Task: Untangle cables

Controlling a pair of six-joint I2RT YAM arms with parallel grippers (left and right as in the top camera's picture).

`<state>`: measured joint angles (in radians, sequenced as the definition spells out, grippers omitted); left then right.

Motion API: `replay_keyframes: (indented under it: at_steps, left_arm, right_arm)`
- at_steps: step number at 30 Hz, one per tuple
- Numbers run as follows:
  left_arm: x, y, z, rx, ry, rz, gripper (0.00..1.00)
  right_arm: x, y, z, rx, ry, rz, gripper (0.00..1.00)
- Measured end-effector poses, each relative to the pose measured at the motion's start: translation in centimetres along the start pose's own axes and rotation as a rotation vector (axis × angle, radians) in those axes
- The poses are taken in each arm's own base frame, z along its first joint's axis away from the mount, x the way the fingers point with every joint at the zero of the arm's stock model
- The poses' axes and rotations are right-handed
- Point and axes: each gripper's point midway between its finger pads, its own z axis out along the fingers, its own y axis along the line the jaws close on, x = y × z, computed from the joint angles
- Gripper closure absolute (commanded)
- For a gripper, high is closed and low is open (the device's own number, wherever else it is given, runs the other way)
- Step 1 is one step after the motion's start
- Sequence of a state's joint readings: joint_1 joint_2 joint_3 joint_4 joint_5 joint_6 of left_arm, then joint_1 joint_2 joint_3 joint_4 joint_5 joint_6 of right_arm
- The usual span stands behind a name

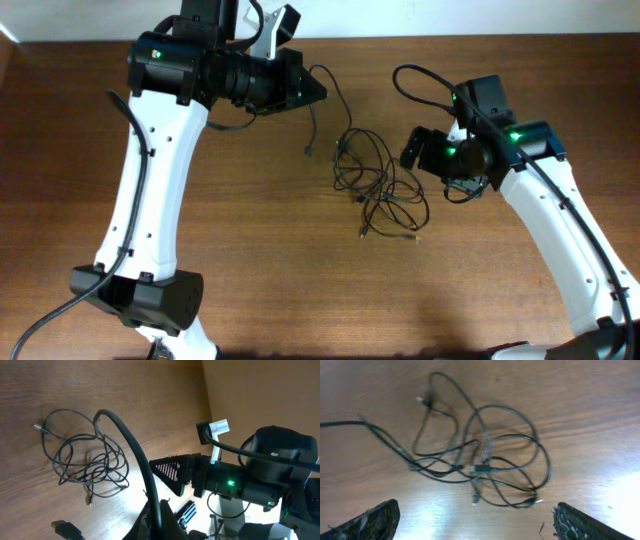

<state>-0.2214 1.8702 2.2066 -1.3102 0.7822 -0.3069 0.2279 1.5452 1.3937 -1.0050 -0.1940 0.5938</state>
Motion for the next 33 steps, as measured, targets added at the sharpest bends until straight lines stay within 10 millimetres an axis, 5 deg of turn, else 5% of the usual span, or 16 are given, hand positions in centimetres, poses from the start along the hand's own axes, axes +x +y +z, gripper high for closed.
replay_keyframes:
  at_steps: [7, 14, 15, 19, 21, 29, 33]
  left_arm:
    - [0.3, -8.0, -1.9, 0.460, 0.050, 0.154, 1.00]
    - [1.8, -11.3, -4.2, 0.699, 0.128, 0.194, 1.00]
    - [1.8, -11.5, -4.4, 0.710, 0.133, 0.195, 1.00]
    - [2.3, -12.2, -5.2, 0.738, 0.137, 0.213, 1.00]
    - [2.5, -12.8, -5.8, 0.745, 0.128, 0.238, 1.00]
    - [3.7, -14.4, -7.8, 0.761, 0.110, 0.290, 1.00]
    - [2.6, -13.1, -8.6, 0.739, 0.074, 0.258, 1.00]
  right_arm:
    - [0.1, 2.2, -0.1, -0.119, 0.022, -0.033, 0.02]
    - [-0.1, 1.9, 0.0, -0.097, 0.011, -0.037, 0.00]
    - [-0.2, 1.7, 0.2, -0.086, 0.010, -0.034, 0.04]
    - [-0.5, 0.9, 2.4, -0.041, 0.036, -0.028, 0.70]
    - [-0.4, 0.4, 3.8, -0.021, 0.063, -0.022, 0.92]
    - [-0.4, -1.2, 5.3, 0.054, 0.084, 0.001, 0.96]
    - [-0.4, -5.7, 4.5, 0.223, 0.082, 0.127, 0.96]
